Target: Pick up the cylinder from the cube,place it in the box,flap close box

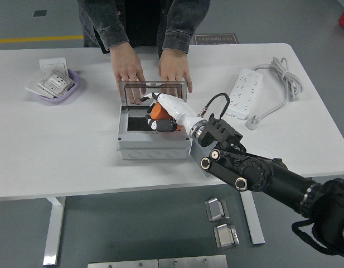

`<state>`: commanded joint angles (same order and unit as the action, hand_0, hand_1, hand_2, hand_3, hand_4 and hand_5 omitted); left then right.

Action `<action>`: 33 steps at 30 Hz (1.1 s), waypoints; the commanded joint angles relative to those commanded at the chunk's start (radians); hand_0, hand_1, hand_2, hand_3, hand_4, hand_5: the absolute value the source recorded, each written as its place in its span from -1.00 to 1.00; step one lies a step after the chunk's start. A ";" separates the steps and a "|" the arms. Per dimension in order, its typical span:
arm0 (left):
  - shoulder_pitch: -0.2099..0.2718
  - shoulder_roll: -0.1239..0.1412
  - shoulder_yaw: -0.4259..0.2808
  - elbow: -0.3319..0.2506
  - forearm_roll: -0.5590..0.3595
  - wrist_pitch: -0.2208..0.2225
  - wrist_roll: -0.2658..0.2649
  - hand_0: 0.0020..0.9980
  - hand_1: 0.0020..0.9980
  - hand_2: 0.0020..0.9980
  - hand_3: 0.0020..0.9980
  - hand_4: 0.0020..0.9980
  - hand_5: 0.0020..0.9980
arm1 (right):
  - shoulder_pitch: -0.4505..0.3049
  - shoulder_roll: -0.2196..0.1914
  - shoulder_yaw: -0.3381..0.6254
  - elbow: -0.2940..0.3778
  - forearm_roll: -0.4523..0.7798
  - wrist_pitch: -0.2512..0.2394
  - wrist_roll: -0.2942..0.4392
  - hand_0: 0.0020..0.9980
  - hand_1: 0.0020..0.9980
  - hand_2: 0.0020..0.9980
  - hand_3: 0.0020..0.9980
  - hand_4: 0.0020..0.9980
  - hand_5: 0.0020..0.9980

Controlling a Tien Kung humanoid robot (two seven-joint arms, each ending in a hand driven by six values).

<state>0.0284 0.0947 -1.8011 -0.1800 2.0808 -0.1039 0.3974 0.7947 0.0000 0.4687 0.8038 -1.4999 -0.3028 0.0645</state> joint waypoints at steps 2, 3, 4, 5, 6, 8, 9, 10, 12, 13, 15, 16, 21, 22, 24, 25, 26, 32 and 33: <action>-0.001 0.000 -0.001 0.000 0.002 0.000 0.000 0.50 0.54 0.50 0.69 0.63 0.10 | 0.000 0.000 -0.001 -0.002 0.001 -0.003 0.001 -0.05 -0.01 0.23 0.57 0.66 -0.54; -0.001 0.000 -0.002 0.000 0.004 0.000 0.000 0.50 0.54 0.50 0.69 0.63 0.10 | 0.000 0.000 -0.001 -0.002 0.001 -0.004 0.002 -0.05 -0.01 0.23 0.57 0.66 -0.54; -0.002 0.000 -0.002 0.000 0.005 0.000 0.000 0.50 0.54 0.50 0.69 0.63 0.10 | 0.000 0.000 -0.001 -0.003 0.001 -0.005 0.002 -0.05 -0.01 0.23 0.57 0.66 -0.54; -0.002 0.000 -0.003 0.000 0.006 0.001 -0.001 0.50 0.54 0.48 0.68 0.62 0.09 | 0.000 0.000 -0.001 -0.003 0.001 -0.006 0.003 0.04 0.02 0.24 0.59 0.76 -0.47; -0.002 0.000 -0.003 0.000 0.007 0.001 -0.001 0.50 0.54 0.48 0.68 0.62 0.09 | 0.000 0.000 0.000 -0.004 0.002 -0.006 0.003 0.04 0.02 0.24 0.59 0.76 -0.47; -0.003 0.000 -0.002 0.000 0.008 0.000 -0.001 0.50 0.54 0.48 0.68 0.62 0.09 | -0.001 0.000 0.001 -0.005 0.003 -0.007 0.003 0.04 0.02 0.24 0.59 0.76 -0.47; -0.003 0.000 -0.001 0.000 0.008 0.000 -0.001 0.50 0.54 0.48 0.68 0.62 0.09 | -0.001 0.000 0.001 -0.006 0.003 -0.007 0.003 0.04 0.02 0.24 0.59 0.76 -0.47; -0.003 -0.001 -0.001 0.000 0.008 0.000 -0.001 0.50 0.54 0.48 0.68 0.62 0.09 | -0.001 0.000 0.002 -0.007 0.003 -0.007 0.003 0.04 0.02 0.24 0.59 0.76 -0.47; -0.003 -0.002 0.001 0.000 0.008 -0.001 -0.001 0.50 0.54 0.48 0.68 0.61 0.08 | -0.003 0.000 0.003 -0.007 0.004 -0.007 0.002 0.22 0.07 0.25 0.60 0.83 -0.40; -0.003 -0.003 0.001 0.000 0.008 -0.001 -0.001 0.50 0.54 0.48 0.68 0.61 0.08 | -0.003 0.000 0.003 -0.006 0.004 -0.007 0.002 0.22 0.07 0.25 0.60 0.83 -0.40; -0.002 -0.004 0.002 0.000 0.010 -0.002 -0.001 0.50 0.54 0.48 0.68 0.61 0.08 | -0.004 0.000 0.006 -0.004 0.005 -0.007 0.003 0.22 0.07 0.25 0.60 0.83 -0.40; -0.002 -0.004 0.003 0.000 0.009 -0.002 -0.001 0.50 0.54 0.48 0.68 0.61 0.08 | -0.004 0.000 0.008 -0.003 0.006 -0.006 0.005 0.22 0.07 0.25 0.60 0.83 -0.40; -0.002 -0.004 0.003 0.000 0.017 -0.007 0.000 0.50 0.53 0.48 0.68 0.60 0.06 | -0.002 0.000 0.023 -0.004 0.011 -0.002 0.017 0.25 0.08 0.26 0.61 0.88 -0.35; -0.003 -0.005 0.004 0.000 0.017 -0.008 0.000 0.50 0.53 0.48 0.68 0.60 0.06 | -0.001 0.000 0.025 -0.004 0.012 0.000 0.019 0.25 0.08 0.26 0.61 0.88 -0.35; -0.003 -0.005 0.008 0.000 0.016 -0.010 0.000 0.49 0.53 0.47 0.67 0.58 0.05 | 0.000 0.000 0.028 -0.004 0.012 0.003 0.023 0.27 0.08 0.26 0.61 0.89 -0.34; -0.003 -0.006 0.010 0.000 0.016 -0.010 -0.001 0.49 0.53 0.47 0.67 0.58 0.05 | 0.000 0.000 0.030 -0.004 0.012 0.004 0.024 0.27 0.08 0.26 0.61 0.89 -0.34; -0.003 -0.006 0.011 0.000 0.016 -0.010 -0.001 0.49 0.53 0.47 0.67 0.58 0.05 | -0.001 0.000 0.032 -0.003 0.013 0.004 0.025 0.27 0.08 0.26 0.61 0.89 -0.34; -0.001 -0.007 0.008 0.000 0.020 -0.009 -0.003 0.49 0.53 0.45 0.65 0.57 0.04 | -0.007 0.000 0.034 0.008 0.015 0.009 0.020 0.36 0.09 0.25 0.60 0.91 -0.31; 0.000 -0.007 0.007 0.000 0.021 -0.008 -0.003 0.49 0.53 0.45 0.65 0.57 0.04 | -0.010 0.000 0.035 0.013 0.014 0.009 0.018 0.36 0.09 0.25 0.60 0.91 -0.31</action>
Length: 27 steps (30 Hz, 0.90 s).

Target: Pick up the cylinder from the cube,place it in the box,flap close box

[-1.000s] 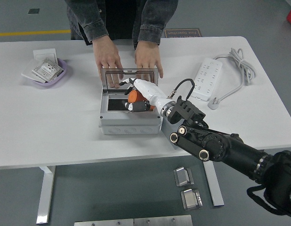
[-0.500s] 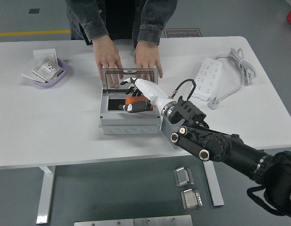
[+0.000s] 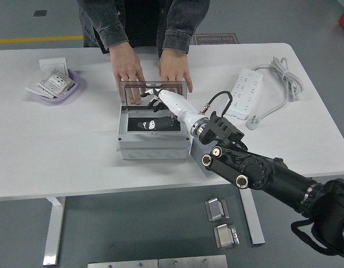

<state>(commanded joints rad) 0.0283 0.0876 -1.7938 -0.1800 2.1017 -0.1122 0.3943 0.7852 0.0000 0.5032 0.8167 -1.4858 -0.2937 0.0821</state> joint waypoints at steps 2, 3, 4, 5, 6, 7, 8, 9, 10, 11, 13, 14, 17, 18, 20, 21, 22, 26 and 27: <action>0.002 -0.001 -0.001 0.000 0.000 0.001 -0.001 0.49 0.53 0.42 0.64 0.55 0.03 | -0.010 0.000 0.002 0.024 -0.001 0.003 -0.009 0.49 0.31 0.26 0.59 0.91 -0.29; 0.004 -0.001 -0.001 0.000 -0.001 0.002 -0.001 0.49 0.53 0.42 0.64 0.55 0.03 | -0.016 0.000 0.003 0.040 -0.002 0.006 -0.016 0.49 0.31 0.26 0.59 0.91 -0.29; 0.006 -0.002 -0.001 0.000 -0.004 0.003 -0.001 0.49 0.53 0.42 0.64 0.55 0.03 | -0.025 0.000 0.005 0.062 -0.003 0.009 -0.026 0.49 0.31 0.26 0.59 0.91 -0.29; 0.008 -0.003 -0.001 0.000 -0.006 0.003 -0.002 0.49 0.53 0.42 0.64 0.55 0.03 | -0.032 0.000 0.007 0.080 -0.003 0.012 -0.033 0.49 0.31 0.26 0.59 0.91 -0.29; 0.010 -0.004 -0.001 0.000 -0.007 0.004 -0.002 0.49 0.53 0.42 0.64 0.55 0.03 | -0.040 0.000 0.010 0.099 -0.003 0.016 -0.040 0.49 0.31 0.26 0.59 0.91 -0.29; 0.012 -0.004 -0.001 0.000 -0.009 0.005 -0.002 0.49 0.53 0.42 0.64 0.55 0.03 | -0.047 0.000 0.013 0.119 -0.004 0.020 -0.048 0.49 0.31 0.26 0.59 0.91 -0.29; 0.015 -0.005 -0.002 0.000 -0.011 0.006 -0.002 0.49 0.53 0.42 0.64 0.54 0.02 | -0.056 0.000 0.020 0.148 -0.007 0.028 -0.059 0.47 0.31 0.26 0.58 0.92 -0.28; 0.018 -0.005 -0.004 0.000 -0.011 0.006 -0.002 0.49 0.53 0.42 0.64 0.54 0.02 | -0.060 0.000 0.026 0.169 -0.010 0.034 -0.067 0.47 0.31 0.26 0.58 0.92 -0.28; 0.021 -0.006 -0.005 0.000 -0.012 0.007 -0.002 0.49 0.53 0.42 0.64 0.54 0.02 | -0.062 -0.001 0.035 0.195 -0.013 0.041 -0.075 0.47 0.31 0.26 0.58 0.92 -0.28; 0.023 -0.006 -0.006 0.000 -0.011 0.007 -0.002 0.49 0.53 0.42 0.64 0.54 0.02 | -0.062 -0.005 0.043 0.216 -0.015 0.046 -0.081 0.47 0.31 0.26 0.58 0.92 -0.28; 0.027 -0.006 -0.009 0.000 -0.011 0.008 -0.001 0.49 0.53 0.43 0.64 0.53 0.02 | -0.051 -0.021 0.067 0.265 -0.017 0.057 -0.092 0.37 0.26 0.26 0.56 0.92 -0.26; 0.028 -0.006 -0.010 0.000 -0.011 0.008 -0.001 0.49 0.53 0.43 0.64 0.53 0.02 | -0.042 -0.030 0.080 0.288 -0.015 0.062 -0.096 0.37 0.26 0.26 0.56 0.92 -0.26; 0.029 -0.006 -0.011 0.000 -0.011 0.009 -0.002 0.49 0.53 0.43 0.64 0.53 0.02 | -0.009 -0.050 0.110 0.342 -0.010 0.073 -0.101 0.37 0.26 0.26 0.56 0.92 -0.26; 0.029 -0.006 -0.010 0.000 -0.012 0.009 -0.002 0.49 0.53 0.43 0.64 0.53 0.02 | 0.004 -0.055 0.118 0.349 -0.010 0.076 -0.102 0.37 0.26 0.26 0.56 0.92 -0.26; 0.028 -0.006 -0.006 0.000 -0.016 0.010 -0.003 0.49 0.52 0.42 0.64 0.53 0.02 | 0.035 -0.064 0.133 0.350 -0.008 0.084 -0.103 0.29 0.24 0.27 0.55 0.92 -0.24; 0.027 -0.006 -0.005 0.000 -0.017 0.010 -0.003 0.49 0.52 0.42 0.64 0.53 0.02 | 0.050 -0.068 0.137 0.342 -0.007 0.087 -0.103 0.29 0.24 0.27 0.55 0.92 -0.24; 0.027 -0.006 -0.005 0.000 -0.017 0.010 -0.003 0.49 0.52 0.42 0.64 0.53 0.02 | 0.061 -0.069 0.139 0.335 -0.006 0.089 -0.103 0.29 0.24 0.27 0.55 0.92 -0.24; 0.026 -0.005 -0.007 0.000 -0.013 0.010 -0.002 0.49 0.52 0.42 0.64 0.53 0.02 | 0.118 -0.067 0.140 0.263 0.010 0.096 -0.094 0.28 0.22 0.27 0.54 0.92 -0.24; 0.026 -0.005 -0.007 0.000 -0.013 0.010 -0.002 0.49 0.52 0.42 0.64 0.53 0.02 | 0.130 -0.064 0.138 0.245 0.012 0.097 -0.090 0.28 0.22 0.27 0.54 0.92 -0.24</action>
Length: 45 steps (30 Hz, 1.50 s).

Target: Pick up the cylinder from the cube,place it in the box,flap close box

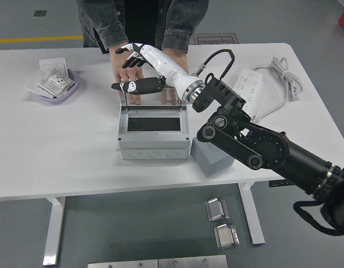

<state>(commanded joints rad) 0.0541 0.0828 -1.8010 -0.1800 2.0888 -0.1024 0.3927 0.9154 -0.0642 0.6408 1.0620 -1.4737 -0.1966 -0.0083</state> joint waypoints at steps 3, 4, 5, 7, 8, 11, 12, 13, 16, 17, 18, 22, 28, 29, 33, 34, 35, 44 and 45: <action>-0.003 0.002 0.001 0.000 0.000 -0.001 0.001 0.49 0.52 0.42 0.64 0.53 0.02 | 0.038 0.010 -0.017 -0.068 0.002 0.011 0.009 0.28 0.22 0.27 0.54 0.92 -0.24; -0.004 0.002 0.003 0.000 -0.001 -0.001 0.000 0.49 0.52 0.42 0.64 0.53 0.02 | 0.050 0.014 -0.028 -0.092 0.007 0.018 0.012 0.28 0.22 0.27 0.54 0.92 -0.24; -0.005 0.003 0.002 0.000 -0.001 -0.001 0.000 0.49 0.52 0.42 0.63 0.53 0.02 | 0.059 0.017 -0.036 -0.113 0.011 0.024 0.014 0.29 0.23 0.28 0.54 0.92 -0.22; -0.008 0.003 0.002 0.000 0.001 -0.001 0.000 0.49 0.52 0.42 0.63 0.53 0.02 | 0.074 0.023 -0.053 -0.164 0.017 0.035 0.019 0.29 0.23 0.28 0.54 0.92 -0.22; -0.008 0.003 0.000 0.000 0.003 -0.001 0.000 0.49 0.52 0.42 0.63 0.53 0.02 | 0.079 0.026 -0.059 -0.185 0.021 0.039 0.021 0.29 0.23 0.28 0.54 0.92 -0.22; -0.010 0.004 -0.004 0.000 0.010 -0.002 0.001 0.49 0.52 0.42 0.63 0.53 0.01 | 0.090 0.037 -0.079 -0.252 0.038 0.048 0.033 0.31 0.24 0.29 0.54 0.91 -0.19; -0.011 0.004 -0.004 0.000 0.011 -0.002 0.001 0.49 0.52 0.42 0.63 0.53 0.01 | 0.092 0.040 -0.084 -0.272 0.043 0.052 0.037 0.31 0.24 0.29 0.54 0.91 -0.19; -0.012 0.004 -0.003 0.000 0.010 -0.002 0.000 0.49 0.52 0.42 0.63 0.53 0.01 | 0.093 0.042 -0.088 -0.291 0.048 0.055 0.042 0.31 0.24 0.29 0.54 0.91 -0.19; -0.016 0.003 0.001 0.000 0.008 -0.003 -0.002 0.49 0.52 0.42 0.63 0.53 0.01 | 0.095 0.045 -0.093 -0.355 0.062 0.064 0.058 0.31 0.24 0.29 0.54 0.91 -0.19; -0.016 0.003 0.002 0.000 0.008 -0.003 -0.003 0.49 0.52 0.42 0.62 0.53 0.01 | 0.095 0.045 -0.093 -0.368 0.065 0.066 0.062 0.35 0.28 0.32 0.54 0.91 -0.15; -0.016 0.003 0.001 0.000 0.009 -0.003 -0.003 0.49 0.52 0.42 0.62 0.53 0.01 | 0.095 0.045 -0.093 -0.378 0.068 0.066 0.065 0.35 0.28 0.32 0.54 0.91 -0.15; -0.016 0.003 -0.002 0.000 0.013 -0.004 -0.003 0.49 0.52 0.42 0.62 0.53 0.01 | 0.090 0.043 -0.095 -0.395 0.075 0.065 0.075 0.35 0.28 0.32 0.54 0.91 -0.15; -0.017 0.002 0.004 0.000 0.007 -0.001 -0.007 0.49 0.53 0.42 0.61 0.53 0.01 | 0.070 0.031 -0.099 -0.376 0.070 0.057 0.081 0.37 0.28 0.31 0.55 0.91 -0.14; -0.016 0.002 0.004 0.000 0.007 -0.001 -0.007 0.49 0.53 0.42 0.61 0.53 0.01 | 0.067 0.029 -0.099 -0.370 0.067 0.056 0.080 0.37 0.28 0.31 0.55 0.91 -0.14; -0.015 0.001 0.004 0.000 0.006 0.000 -0.008 0.49 0.53 0.42 0.61 0.53 0.01 | 0.052 0.014 -0.097 -0.327 0.051 0.049 0.078 0.37 0.28 0.31 0.55 0.91 -0.14; -0.015 0.001 0.003 0.000 0.006 0.000 -0.008 0.49 0.53 0.42 0.61 0.53 0.01 | 0.049 0.011 -0.097 -0.318 0.049 0.048 0.078 0.37 0.28 0.31 0.55 0.91 -0.14; -0.015 0.001 0.003 0.000 0.007 0.001 -0.008 0.49 0.53 0.42 0.61 0.53 0.01 | 0.046 0.007 -0.097 -0.307 0.045 0.047 0.077 0.37 0.27 0.31 0.55 0.91 -0.14; -0.012 -0.001 0.002 0.000 0.005 0.002 -0.009 0.49 0.53 0.42 0.61 0.53 0.01 | 0.005 -0.029 -0.113 -0.220 0.020 0.044 0.075 0.37 0.27 0.31 0.55 0.91 -0.13; -0.012 -0.002 0.002 0.000 0.006 0.002 -0.009 0.49 0.53 0.42 0.61 0.53 0.01 | 0.002 -0.032 -0.114 -0.215 0.017 0.044 0.074 0.37 0.27 0.31 0.55 0.91 -0.13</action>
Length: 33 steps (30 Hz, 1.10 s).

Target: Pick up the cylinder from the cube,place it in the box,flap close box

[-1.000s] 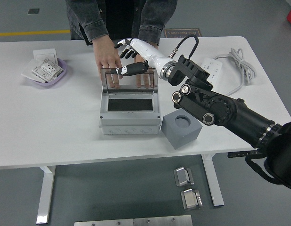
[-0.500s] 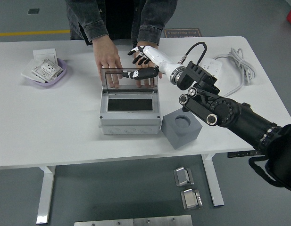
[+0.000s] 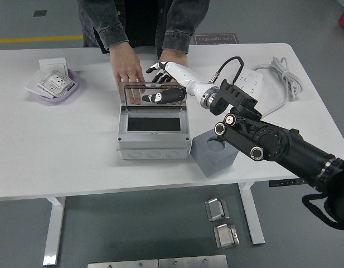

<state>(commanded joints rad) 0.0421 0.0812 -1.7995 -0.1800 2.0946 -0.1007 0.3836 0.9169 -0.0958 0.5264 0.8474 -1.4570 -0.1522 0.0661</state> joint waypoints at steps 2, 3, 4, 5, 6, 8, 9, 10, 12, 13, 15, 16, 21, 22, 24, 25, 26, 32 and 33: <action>0.001 0.000 0.000 0.000 0.000 0.000 0.000 0.49 0.53 0.42 0.61 0.53 0.00 | -0.007 -0.006 -0.001 0.010 -0.006 0.000 -0.001 0.37 0.26 0.31 0.55 0.92 -0.12; 0.001 0.000 -0.001 0.000 0.000 0.000 0.000 0.49 0.53 0.42 0.61 0.53 0.00 | -0.010 -0.009 0.000 0.016 -0.009 -0.001 -0.001 0.37 0.26 0.31 0.55 0.92 -0.12; 0.000 0.000 0.000 0.000 -0.001 0.001 -0.001 0.49 0.53 0.42 0.61 0.53 0.00 | -0.014 -0.013 0.001 0.024 -0.013 -0.001 -0.002 0.37 0.26 0.31 0.55 0.92 -0.12; 0.000 0.000 0.000 0.000 -0.002 0.001 -0.001 0.49 0.53 0.42 0.61 0.53 0.00 | -0.016 -0.017 0.002 0.030 -0.016 -0.002 -0.003 0.37 0.26 0.31 0.55 0.92 -0.12; 0.000 0.000 0.001 0.000 -0.002 0.001 -0.001 0.49 0.53 0.42 0.61 0.53 0.00 | -0.019 -0.021 0.004 0.038 -0.021 -0.002 -0.005 0.37 0.26 0.31 0.55 0.92 -0.12; 0.000 0.000 0.002 0.000 -0.004 0.001 -0.001 0.49 0.53 0.42 0.61 0.53 0.00 | -0.025 -0.029 0.006 0.055 -0.028 -0.002 -0.007 0.37 0.26 0.32 0.55 0.92 -0.08; 0.001 0.000 0.002 0.000 -0.004 0.001 -0.001 0.49 0.53 0.42 0.61 0.53 0.00 | -0.029 -0.034 0.007 0.068 -0.032 -0.003 -0.009 0.37 0.26 0.32 0.55 0.92 -0.08; 0.001 0.000 0.001 0.000 -0.004 0.002 -0.001 0.49 0.53 0.42 0.61 0.53 0.00 | -0.032 -0.040 0.008 0.081 -0.037 -0.003 -0.012 0.37 0.26 0.32 0.55 0.92 -0.08; 0.001 0.000 0.002 0.000 -0.006 0.002 -0.001 0.49 0.53 0.42 0.61 0.53 0.00 | -0.040 -0.051 0.006 0.107 -0.045 -0.004 -0.016 0.37 0.26 0.32 0.55 0.92 -0.08; 0.002 0.000 0.001 0.000 -0.006 0.002 -0.002 0.49 0.53 0.42 0.61 0.53 0.00 | -0.044 -0.058 0.004 0.122 -0.050 -0.004 -0.019 0.37 0.26 0.32 0.55 0.92 -0.08; 0.002 0.001 0.001 0.000 -0.007 0.003 -0.002 0.49 0.53 0.42 0.61 0.53 0.00 | -0.052 -0.070 -0.003 0.149 -0.055 -0.006 -0.023 0.37 0.25 0.32 0.55 0.93 -0.07; 0.002 0.001 0.000 0.000 -0.006 0.003 -0.002 0.49 0.53 0.42 0.61 0.53 0.00 | -0.057 -0.076 -0.007 0.162 -0.057 -0.008 -0.024 0.37 0.25 0.32 0.55 0.93 -0.07; 0.003 -0.002 -0.001 0.000 -0.006 0.003 -0.001 0.49 0.53 0.42 0.61 0.53 0.00 | -0.075 -0.091 -0.013 0.208 -0.074 -0.010 -0.030 0.37 0.25 0.32 0.55 0.93 -0.06; 0.003 -0.003 0.000 0.000 -0.007 0.003 -0.001 0.49 0.53 0.42 0.61 0.53 0.00 | -0.078 -0.093 -0.013 0.216 -0.078 -0.011 -0.032 0.37 0.25 0.32 0.55 0.93 -0.06; 0.003 -0.003 0.001 0.000 -0.008 0.003 -0.001 0.49 0.53 0.42 0.61 0.53 0.00 | -0.084 -0.096 -0.012 0.227 -0.086 -0.014 -0.034 0.37 0.25 0.32 0.55 0.93 -0.06; 0.002 -0.003 0.001 0.000 -0.008 0.003 -0.001 0.49 0.53 0.42 0.61 0.53 0.00 | -0.086 -0.098 -0.012 0.231 -0.089 -0.014 -0.035 0.37 0.25 0.32 0.55 0.93 -0.06; 0.002 -0.003 0.001 0.000 -0.008 0.003 -0.002 0.49 0.53 0.42 0.61 0.53 0.00 | -0.090 -0.100 -0.012 0.237 -0.093 -0.015 -0.037 0.36 0.24 0.32 0.55 0.93 -0.06; 0.003 -0.004 -0.004 0.000 -0.004 0.003 -0.001 0.48 0.53 0.42 0.61 0.53 0.00 | -0.115 -0.114 -0.015 0.272 -0.117 -0.015 -0.047 0.35 0.24 0.32 0.55 0.92 -0.06; 0.003 -0.004 -0.004 0.000 -0.004 0.003 -0.001 0.48 0.53 0.42 0.61 0.53 0.00 | -0.122 -0.117 -0.015 0.284 -0.122 -0.016 -0.052 0.35 0.24 0.32 0.55 0.92 -0.06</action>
<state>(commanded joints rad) 0.0455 0.0771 -1.8037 -0.1800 2.0910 -0.0973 0.3827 0.7950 -0.2130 0.5114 1.1313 -1.5785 -0.1683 0.0142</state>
